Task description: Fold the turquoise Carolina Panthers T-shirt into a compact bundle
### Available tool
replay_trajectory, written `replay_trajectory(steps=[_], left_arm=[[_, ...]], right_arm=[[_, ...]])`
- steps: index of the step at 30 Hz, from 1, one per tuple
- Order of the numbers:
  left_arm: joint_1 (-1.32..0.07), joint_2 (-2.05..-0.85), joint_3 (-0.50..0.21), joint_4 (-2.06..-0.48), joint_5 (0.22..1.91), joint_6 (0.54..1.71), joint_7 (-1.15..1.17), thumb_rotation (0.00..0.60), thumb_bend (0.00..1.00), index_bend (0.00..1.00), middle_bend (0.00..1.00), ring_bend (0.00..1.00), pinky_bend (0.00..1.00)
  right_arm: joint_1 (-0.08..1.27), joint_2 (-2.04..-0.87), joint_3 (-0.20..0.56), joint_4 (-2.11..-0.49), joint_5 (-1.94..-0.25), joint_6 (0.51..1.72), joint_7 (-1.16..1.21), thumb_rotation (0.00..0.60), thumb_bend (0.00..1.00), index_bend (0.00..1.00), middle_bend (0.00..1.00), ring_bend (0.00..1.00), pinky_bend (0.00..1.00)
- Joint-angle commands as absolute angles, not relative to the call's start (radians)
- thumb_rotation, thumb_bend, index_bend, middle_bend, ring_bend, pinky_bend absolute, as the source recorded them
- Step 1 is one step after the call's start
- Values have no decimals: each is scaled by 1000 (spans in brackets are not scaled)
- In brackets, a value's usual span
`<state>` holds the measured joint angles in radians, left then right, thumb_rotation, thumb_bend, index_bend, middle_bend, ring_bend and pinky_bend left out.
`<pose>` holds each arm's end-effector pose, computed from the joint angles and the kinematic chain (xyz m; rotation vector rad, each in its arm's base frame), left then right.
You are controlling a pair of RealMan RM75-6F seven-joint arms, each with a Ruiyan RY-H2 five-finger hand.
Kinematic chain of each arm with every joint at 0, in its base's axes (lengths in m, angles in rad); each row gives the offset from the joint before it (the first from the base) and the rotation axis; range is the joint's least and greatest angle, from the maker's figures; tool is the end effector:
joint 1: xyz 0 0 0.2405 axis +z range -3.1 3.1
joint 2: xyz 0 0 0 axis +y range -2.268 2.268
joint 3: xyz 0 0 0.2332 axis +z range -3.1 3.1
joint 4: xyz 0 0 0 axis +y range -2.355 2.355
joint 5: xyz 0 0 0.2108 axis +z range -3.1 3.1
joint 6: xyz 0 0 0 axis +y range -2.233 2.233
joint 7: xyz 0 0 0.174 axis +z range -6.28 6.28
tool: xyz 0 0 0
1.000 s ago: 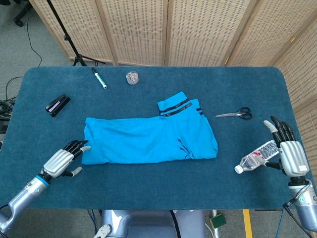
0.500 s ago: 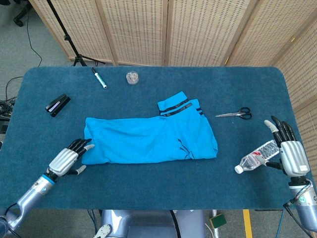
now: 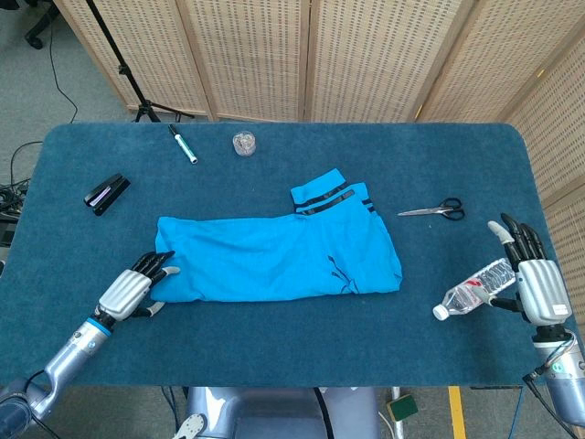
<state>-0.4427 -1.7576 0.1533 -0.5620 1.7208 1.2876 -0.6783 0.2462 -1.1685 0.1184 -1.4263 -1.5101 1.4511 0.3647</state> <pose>-0.3000 0.2960 -0.0207 -1.9189 -1.0726 -1.0482 -0.2769 -0.2739 0.1597 1.3706 -0.9574 1.2314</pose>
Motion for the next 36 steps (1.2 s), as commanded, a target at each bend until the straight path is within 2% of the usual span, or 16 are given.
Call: replay_trajectory(steps=[1,8,14,23,29,36], left_arm=[[-443,-1764,153,-551,1719,1289,-683,600,392,335,0,0,0],[-440,-1771,151,-534,1715,1303,-693,600,420,554,0,0,0],[-441,-1773,148,-529,1710,1306,-688,600,462,682,0,0,0],[-445,-1768,134,-526,1696,1310,-671,600,498,801,0,0,0],[-449,-1732,139,-546,1696,1301,-639,600,562,829,0,0,0],[-444,-1655,134,-604,1677,1281,-598,600,577,840,0,0,0]], right_arm=[[246,-1169,120,-1426,-1509,1451,363,600,0,0,0,0,0],[244,-1175,123,-1421,-1509,1454,336,600,0,0,0,0,0],[240,-1181,128,-1422,-1502,1458,288,600,0,0,0,0,0],[239,-1180,129,-1426,-1505,1458,288,600,0,0,0,0,0],[238,-1182,130,-1426,-1508,1457,287,600,0,0,0,0,0],[238,-1182,131,-1425,-1509,1456,290,600,0,0,0,0,0]])
